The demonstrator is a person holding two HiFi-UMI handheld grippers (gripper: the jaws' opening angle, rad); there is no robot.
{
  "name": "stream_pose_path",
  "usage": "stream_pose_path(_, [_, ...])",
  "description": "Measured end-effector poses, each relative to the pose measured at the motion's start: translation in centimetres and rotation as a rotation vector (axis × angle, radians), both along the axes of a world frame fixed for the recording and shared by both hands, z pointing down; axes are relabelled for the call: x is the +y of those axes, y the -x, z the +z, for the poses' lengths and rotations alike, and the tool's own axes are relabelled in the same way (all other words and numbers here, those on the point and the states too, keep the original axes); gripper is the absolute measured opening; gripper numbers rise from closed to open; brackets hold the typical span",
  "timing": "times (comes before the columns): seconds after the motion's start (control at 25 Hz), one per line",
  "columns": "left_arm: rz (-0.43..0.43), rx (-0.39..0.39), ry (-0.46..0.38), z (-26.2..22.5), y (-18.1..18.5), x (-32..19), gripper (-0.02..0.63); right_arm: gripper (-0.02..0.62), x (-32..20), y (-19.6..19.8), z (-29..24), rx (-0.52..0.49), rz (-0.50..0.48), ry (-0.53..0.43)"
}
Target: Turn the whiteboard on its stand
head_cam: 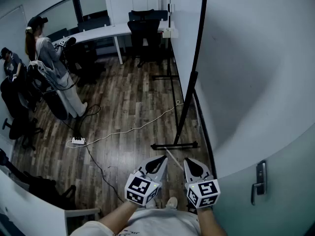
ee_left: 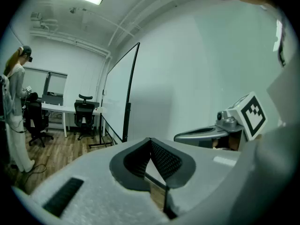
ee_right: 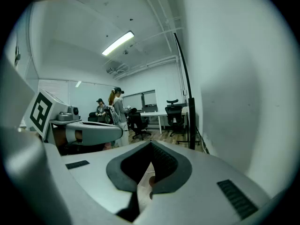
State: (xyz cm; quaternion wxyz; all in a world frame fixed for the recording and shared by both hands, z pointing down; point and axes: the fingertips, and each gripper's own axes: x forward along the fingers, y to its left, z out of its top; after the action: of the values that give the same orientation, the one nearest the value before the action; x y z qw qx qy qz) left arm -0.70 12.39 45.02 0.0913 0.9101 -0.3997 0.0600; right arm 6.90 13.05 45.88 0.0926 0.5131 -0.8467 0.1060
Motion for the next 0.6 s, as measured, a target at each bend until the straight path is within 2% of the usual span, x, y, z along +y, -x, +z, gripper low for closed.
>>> stream_pose_path(0.28, [0.004, -0.003, 0.005, 0.1, 0.3, 0.5, 0.011, 0.005, 0.4, 0.4, 0.2, 0.003, 0.001, 0.003])
stream_pose_path(0.44, [0.009, -0.004, 0.006, -0.1, 0.7, 0.6, 0.011, 0.005, 0.4, 0.2, 0.0, -0.047, 0.023, 0.007])
stream_pose_path(0.6, [0.014, -0.005, 0.006, -0.1, 1.7, 0.9, 0.011, 0.005, 0.3, 0.7, -0.1, -0.046, 0.053, 0.001])
